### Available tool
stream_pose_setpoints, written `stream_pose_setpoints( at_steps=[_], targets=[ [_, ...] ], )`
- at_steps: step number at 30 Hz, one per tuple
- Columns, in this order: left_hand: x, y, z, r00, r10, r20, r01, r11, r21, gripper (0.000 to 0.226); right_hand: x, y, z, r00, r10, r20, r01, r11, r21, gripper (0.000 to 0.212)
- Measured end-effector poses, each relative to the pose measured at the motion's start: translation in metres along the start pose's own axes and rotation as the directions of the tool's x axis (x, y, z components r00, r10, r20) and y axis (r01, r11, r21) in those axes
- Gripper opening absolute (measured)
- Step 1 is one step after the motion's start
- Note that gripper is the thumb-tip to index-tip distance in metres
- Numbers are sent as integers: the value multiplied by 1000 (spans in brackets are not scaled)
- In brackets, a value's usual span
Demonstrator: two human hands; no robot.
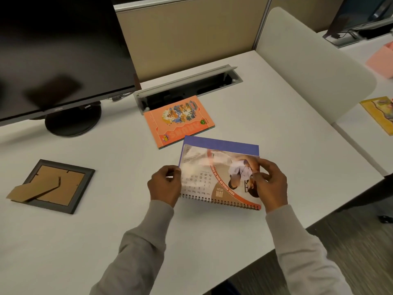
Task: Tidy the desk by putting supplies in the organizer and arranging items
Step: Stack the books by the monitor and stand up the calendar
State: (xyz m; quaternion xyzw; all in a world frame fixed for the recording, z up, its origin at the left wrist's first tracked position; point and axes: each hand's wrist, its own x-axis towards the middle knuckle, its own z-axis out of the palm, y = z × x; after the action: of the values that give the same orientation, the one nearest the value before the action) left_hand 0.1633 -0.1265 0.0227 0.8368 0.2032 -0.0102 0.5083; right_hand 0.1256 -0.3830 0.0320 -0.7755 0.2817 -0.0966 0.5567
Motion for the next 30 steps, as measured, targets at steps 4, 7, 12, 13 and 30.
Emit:
stream_pose_setpoints(
  at_steps=[4,7,12,13,30],
  targets=[
    [12,11,-23,998,-31,-59,23,991,-135,10,15,-24,8,996,-13,87,5,996,86,17],
    [24,14,-35,993,-110,-41,93,950,-297,5,23,-41,16,991,-22,133,8,995,98,15],
    [36,21,-48,982,-190,-26,161,890,-428,6,31,-67,28,984,-63,167,44,993,114,10],
    [38,23,-50,980,-199,-26,167,878,-448,6,31,-72,29,982,-76,173,54,991,126,8],
    [62,41,-49,889,-447,99,418,703,-575,16,54,-97,53,970,-156,187,198,954,-227,47]
  ],
)
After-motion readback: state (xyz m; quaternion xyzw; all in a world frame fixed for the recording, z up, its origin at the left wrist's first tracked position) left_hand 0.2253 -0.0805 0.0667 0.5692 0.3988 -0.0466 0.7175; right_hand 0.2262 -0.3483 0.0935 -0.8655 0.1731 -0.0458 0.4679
